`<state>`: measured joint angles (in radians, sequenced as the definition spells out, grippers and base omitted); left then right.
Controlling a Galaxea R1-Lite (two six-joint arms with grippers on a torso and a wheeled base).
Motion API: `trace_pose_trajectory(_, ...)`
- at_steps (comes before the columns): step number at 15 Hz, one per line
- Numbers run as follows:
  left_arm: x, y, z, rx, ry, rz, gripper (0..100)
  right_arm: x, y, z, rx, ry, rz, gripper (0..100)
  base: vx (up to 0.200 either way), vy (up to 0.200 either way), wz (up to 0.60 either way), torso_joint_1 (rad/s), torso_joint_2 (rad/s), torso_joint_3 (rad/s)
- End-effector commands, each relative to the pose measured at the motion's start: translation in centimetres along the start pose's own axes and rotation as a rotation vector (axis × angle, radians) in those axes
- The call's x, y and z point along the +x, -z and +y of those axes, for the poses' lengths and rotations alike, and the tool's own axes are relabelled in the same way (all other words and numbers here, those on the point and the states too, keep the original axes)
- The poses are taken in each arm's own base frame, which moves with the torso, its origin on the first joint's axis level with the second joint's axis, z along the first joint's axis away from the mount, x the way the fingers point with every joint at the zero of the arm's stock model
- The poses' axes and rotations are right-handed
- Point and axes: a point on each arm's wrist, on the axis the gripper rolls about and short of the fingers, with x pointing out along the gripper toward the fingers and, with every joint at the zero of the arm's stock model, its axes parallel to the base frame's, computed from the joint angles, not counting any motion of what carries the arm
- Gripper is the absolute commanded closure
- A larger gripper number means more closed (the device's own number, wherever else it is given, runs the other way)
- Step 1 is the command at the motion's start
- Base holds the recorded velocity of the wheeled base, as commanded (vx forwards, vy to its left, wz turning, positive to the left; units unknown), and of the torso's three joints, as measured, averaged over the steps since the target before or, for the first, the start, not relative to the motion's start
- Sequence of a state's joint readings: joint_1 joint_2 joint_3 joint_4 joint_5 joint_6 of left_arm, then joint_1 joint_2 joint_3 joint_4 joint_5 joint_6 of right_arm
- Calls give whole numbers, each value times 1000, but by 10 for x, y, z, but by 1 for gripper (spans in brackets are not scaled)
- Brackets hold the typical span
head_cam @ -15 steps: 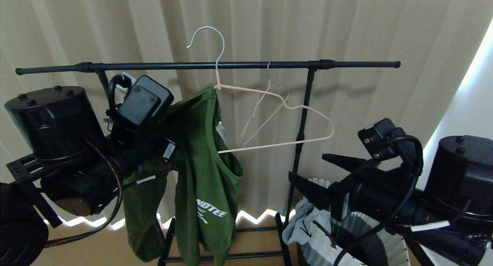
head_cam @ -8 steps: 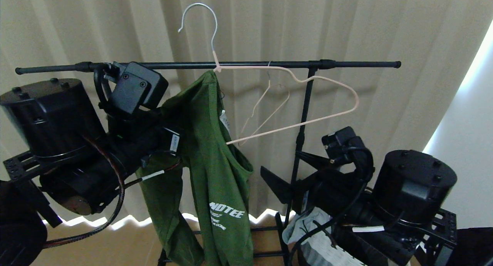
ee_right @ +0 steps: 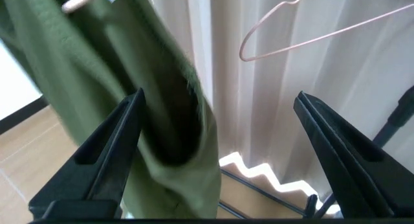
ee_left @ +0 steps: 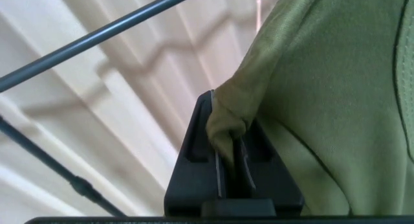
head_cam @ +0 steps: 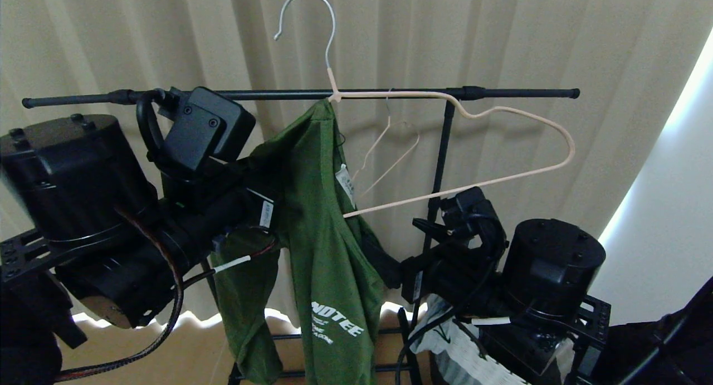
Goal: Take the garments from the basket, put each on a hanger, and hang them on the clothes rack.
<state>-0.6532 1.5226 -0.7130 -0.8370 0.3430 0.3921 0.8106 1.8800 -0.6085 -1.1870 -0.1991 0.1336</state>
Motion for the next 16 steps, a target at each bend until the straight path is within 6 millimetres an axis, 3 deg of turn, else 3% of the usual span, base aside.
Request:
trace_pose_trajectory(1,-2,-3,0,-3,2,-10,100,4,7,0,-4,10,20,0,0,0,0,0,0,0)
trace_pose_trajectory(5,-6,-8,3,-11,-1,-33,100,2,21,-3,-20,37,74,0,0,0,0,0,0,0)
trace_pose_trajectory(8,-6,-8,7,-14,-13,-34,100,-11,29,-25,-23,113,117,0,0,0,0,0,0,0)
trace_pose_trajectory(12,1,4,23,50,-90,21,100,-33,14,-56,-23,219,88,0,0,0,0,0,0,0)
trace_pose_trajectory(16,-1,35,43,257,-153,149,100,-40,-2,-88,-33,333,33,0,0,0,0,0,0,0)
